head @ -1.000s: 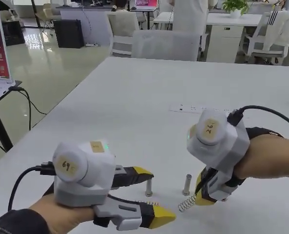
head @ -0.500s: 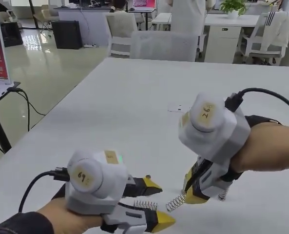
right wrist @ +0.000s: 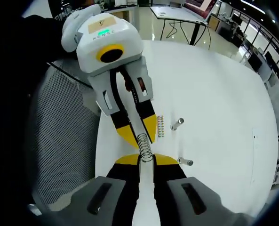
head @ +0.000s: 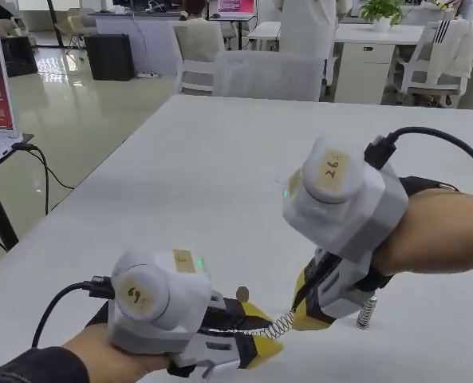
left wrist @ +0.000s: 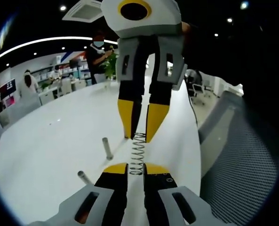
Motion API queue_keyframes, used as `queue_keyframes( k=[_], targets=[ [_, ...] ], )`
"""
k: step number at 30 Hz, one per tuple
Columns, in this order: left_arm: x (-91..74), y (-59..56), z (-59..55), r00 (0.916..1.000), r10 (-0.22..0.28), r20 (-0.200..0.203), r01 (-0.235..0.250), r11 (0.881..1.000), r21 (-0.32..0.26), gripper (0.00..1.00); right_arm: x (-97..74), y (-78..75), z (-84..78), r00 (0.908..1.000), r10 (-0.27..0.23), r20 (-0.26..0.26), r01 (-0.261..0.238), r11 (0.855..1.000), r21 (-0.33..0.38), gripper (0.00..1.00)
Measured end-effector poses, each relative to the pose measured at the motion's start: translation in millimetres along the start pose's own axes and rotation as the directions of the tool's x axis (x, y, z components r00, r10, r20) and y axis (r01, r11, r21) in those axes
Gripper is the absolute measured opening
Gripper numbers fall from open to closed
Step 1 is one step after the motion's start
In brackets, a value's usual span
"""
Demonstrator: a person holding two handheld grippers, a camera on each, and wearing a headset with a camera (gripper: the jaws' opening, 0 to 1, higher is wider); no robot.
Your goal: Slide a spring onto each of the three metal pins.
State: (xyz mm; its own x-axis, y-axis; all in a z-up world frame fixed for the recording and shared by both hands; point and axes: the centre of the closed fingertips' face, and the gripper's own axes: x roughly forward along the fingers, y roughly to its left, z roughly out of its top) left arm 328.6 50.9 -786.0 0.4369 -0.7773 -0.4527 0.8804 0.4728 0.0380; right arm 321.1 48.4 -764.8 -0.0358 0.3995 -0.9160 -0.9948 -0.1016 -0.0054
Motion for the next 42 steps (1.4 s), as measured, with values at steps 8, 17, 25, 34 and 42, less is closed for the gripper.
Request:
queue_keyframes(
  k=[8, 17, 25, 34, 42],
  targets=[
    [-0.1, -1.3, 3.1, 0.9999, -0.003, 0.015, 0.003, 1.000, -0.001, 0.03, -6.7, 0.6, 10.8, 0.9991, -0.017, 0.040, 0.017, 1.000, -0.018, 0.07],
    [-0.8, -3.2, 6.4, 0.9997, -0.012, 0.021, 0.012, 1.000, -0.012, 0.02, -8.0, 3.1, 19.0, 0.9978, -0.009, 0.065, 0.012, 0.999, -0.045, 0.08],
    [-3.7, -1.2, 16.1, 0.9976, -0.012, 0.068, 0.014, 0.999, -0.039, 0.02, -3.9, 2.8, 19.0, 0.9978, 0.000, 0.066, 0.003, 0.999, -0.042, 0.09],
    [-2.9, -0.8, 15.7, 0.9976, -0.006, 0.069, 0.009, 0.999, -0.041, 0.03, -3.9, 1.7, 18.4, 0.9984, 0.007, 0.056, -0.005, 0.999, -0.034, 0.08],
    [-7.5, 2.8, 11.1, 0.9986, 0.002, 0.052, 0.002, 0.998, -0.064, 0.13, -7.0, -8.0, 10.5, 0.9995, -0.017, 0.027, 0.017, 0.999, -0.030, 0.08]
  ],
)
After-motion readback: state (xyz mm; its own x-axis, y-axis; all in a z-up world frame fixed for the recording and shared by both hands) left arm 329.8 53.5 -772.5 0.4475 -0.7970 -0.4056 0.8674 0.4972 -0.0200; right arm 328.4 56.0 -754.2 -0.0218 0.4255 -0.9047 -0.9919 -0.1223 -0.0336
